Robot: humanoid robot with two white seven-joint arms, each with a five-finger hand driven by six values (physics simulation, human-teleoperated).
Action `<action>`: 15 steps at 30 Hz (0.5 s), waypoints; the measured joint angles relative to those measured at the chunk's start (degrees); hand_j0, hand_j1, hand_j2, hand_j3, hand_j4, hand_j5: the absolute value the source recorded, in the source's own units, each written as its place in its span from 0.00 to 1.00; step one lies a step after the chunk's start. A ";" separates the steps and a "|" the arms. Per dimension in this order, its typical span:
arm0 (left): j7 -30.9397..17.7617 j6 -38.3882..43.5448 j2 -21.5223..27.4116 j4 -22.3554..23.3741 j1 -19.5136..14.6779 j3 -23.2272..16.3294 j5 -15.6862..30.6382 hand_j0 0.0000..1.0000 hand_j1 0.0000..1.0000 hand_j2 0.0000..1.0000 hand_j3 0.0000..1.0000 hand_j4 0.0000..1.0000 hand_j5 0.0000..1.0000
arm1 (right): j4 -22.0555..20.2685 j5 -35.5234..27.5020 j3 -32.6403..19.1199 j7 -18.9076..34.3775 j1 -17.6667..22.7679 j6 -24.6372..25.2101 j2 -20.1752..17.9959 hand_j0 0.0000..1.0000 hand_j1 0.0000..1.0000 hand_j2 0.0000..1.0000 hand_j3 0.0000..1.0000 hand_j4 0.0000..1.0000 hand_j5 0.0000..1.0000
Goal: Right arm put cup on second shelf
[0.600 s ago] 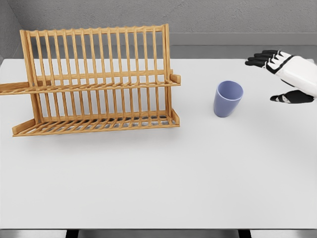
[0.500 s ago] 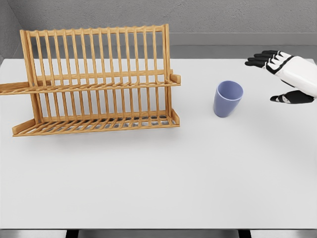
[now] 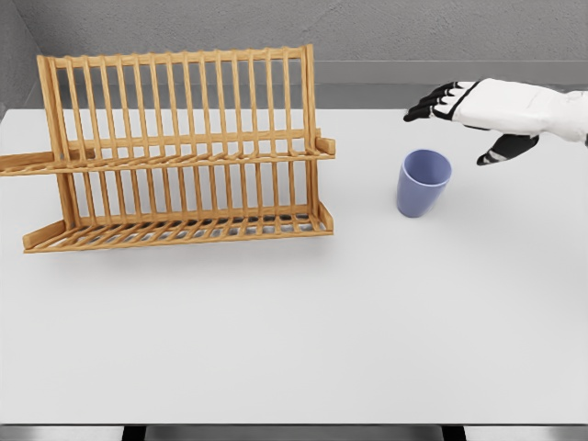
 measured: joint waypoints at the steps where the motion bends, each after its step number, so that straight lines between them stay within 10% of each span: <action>1: 0.00 0.00 0.00 0.00 0.00 0.00 0.00 1.00 1.00 1.00 1.00 1.00 1.00 | 0.90 0.04 1.11 0.25 -0.09 -0.04 0.53 1.00 1.00 1.00 1.00 1.00 1.00; 15: 0.00 0.00 0.00 -0.01 0.00 0.00 0.00 1.00 1.00 1.00 1.00 1.00 1.00 | 10.18 0.32 8.86 0.86 -4.57 -0.07 5.54 1.00 1.00 1.00 1.00 1.00 1.00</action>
